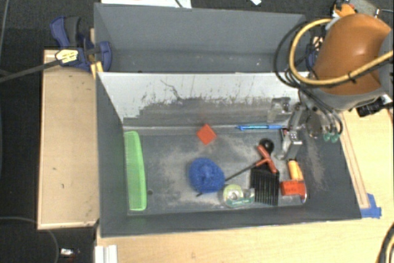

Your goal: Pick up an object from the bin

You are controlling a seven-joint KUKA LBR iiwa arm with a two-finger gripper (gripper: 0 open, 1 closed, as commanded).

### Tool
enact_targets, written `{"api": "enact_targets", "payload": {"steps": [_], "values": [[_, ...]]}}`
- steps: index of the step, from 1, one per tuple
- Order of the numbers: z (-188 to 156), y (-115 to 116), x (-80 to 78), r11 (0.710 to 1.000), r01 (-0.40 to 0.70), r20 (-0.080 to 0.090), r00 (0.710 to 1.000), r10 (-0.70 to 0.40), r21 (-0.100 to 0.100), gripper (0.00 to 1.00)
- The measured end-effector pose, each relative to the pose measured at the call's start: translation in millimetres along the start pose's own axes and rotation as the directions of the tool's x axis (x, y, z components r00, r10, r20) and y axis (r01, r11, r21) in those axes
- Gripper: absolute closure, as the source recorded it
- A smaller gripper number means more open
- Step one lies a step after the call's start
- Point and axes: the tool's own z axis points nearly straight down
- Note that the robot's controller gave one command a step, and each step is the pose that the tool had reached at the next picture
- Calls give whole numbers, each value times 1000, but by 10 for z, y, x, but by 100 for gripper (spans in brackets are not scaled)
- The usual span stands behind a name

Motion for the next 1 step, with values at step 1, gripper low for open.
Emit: {"api": "enact_targets", "payload": {"steps": [1], "values": [[-34, 0, -16, 1000, 1, 7, 1000, -1, 1, 0]]}}
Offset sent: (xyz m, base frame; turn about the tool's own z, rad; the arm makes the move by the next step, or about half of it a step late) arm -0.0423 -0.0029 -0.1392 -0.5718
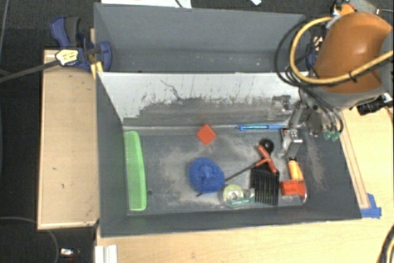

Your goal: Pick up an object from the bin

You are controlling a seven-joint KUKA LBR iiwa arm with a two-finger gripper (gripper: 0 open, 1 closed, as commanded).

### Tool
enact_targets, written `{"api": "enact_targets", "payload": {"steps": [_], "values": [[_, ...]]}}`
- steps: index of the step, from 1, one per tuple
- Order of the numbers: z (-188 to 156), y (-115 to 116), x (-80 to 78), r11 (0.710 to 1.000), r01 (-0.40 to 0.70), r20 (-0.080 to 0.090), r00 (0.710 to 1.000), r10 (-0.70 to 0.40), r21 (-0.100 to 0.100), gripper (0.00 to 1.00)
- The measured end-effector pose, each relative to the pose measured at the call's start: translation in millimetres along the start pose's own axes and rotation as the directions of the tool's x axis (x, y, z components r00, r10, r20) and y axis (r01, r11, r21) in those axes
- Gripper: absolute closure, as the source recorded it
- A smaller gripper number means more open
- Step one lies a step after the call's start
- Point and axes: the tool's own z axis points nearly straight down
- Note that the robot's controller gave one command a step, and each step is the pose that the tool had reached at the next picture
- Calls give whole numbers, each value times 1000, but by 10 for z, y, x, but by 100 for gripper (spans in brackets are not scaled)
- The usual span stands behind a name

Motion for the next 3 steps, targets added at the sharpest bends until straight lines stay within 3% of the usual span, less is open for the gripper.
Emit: {"api": "enact_targets", "payload": {"steps": [1, 2, 3], "values": [[420, -6, 120, 982, 187, 8, 982, -187, 2, 0], [534, 63, 513, 878, 478, 0, 878, -478, -1, 0], [809, 91, 486, 699, 715, 0, 699, -715, 0, 0]]}}
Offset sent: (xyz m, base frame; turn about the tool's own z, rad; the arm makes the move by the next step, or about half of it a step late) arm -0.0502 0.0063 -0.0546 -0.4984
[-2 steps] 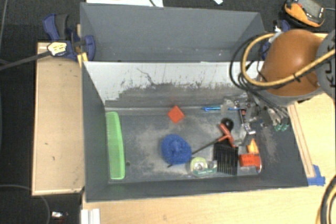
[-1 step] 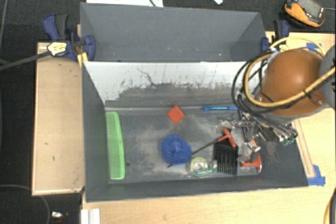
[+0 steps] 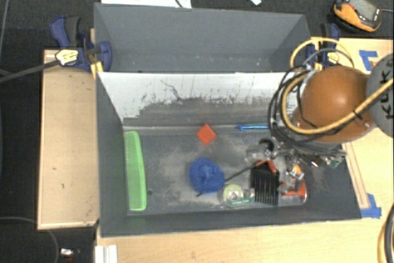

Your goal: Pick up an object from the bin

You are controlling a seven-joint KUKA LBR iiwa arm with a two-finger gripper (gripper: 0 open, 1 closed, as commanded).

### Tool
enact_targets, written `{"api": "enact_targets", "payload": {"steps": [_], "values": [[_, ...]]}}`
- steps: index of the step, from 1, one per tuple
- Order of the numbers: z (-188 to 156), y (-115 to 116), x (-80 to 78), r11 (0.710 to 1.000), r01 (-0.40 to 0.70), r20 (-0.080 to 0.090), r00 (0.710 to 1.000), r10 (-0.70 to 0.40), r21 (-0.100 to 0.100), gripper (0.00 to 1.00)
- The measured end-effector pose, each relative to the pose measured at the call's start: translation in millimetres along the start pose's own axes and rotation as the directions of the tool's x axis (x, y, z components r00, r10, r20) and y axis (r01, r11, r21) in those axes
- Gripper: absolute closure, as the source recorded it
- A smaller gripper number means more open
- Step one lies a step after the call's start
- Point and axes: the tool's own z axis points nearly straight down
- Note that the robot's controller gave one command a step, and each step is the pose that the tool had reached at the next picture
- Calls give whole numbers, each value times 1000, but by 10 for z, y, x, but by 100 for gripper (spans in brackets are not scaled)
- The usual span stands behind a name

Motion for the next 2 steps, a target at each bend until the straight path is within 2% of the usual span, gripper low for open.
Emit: {"api": "enact_targets", "payload": {"steps": [1, 2], "values": [[636, -94, 76, 939, 343, 1, 939, -343, 1, 0], [605, -44, 36, 807, 591, 2, 807, -591, 11, 100]]}}
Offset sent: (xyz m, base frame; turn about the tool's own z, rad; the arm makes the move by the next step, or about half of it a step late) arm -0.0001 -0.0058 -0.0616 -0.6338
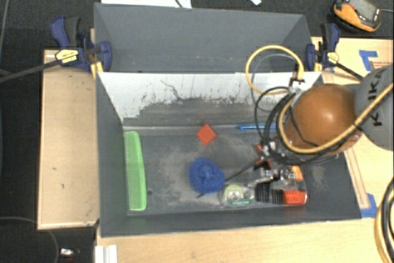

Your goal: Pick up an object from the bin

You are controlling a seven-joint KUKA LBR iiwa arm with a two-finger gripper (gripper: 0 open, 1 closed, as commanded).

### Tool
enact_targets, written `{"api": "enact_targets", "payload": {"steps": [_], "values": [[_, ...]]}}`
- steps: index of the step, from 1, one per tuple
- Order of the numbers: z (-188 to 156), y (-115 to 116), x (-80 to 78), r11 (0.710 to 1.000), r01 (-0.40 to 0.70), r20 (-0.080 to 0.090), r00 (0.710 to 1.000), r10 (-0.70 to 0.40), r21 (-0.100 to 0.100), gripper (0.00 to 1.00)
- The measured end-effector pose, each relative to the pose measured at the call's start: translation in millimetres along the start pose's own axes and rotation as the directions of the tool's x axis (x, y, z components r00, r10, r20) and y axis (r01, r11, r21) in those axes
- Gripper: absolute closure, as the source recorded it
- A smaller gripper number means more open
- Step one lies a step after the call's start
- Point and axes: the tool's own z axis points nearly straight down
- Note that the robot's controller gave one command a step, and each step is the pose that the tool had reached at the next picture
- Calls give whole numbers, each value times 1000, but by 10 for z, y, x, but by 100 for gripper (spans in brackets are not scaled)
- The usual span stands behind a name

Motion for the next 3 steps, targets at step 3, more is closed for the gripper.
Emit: {"api": "enact_targets", "payload": {"steps": [3], "values": [[-569, -10, -7, 1000, -6, 2, 1000, 6, 1, 100]]}}
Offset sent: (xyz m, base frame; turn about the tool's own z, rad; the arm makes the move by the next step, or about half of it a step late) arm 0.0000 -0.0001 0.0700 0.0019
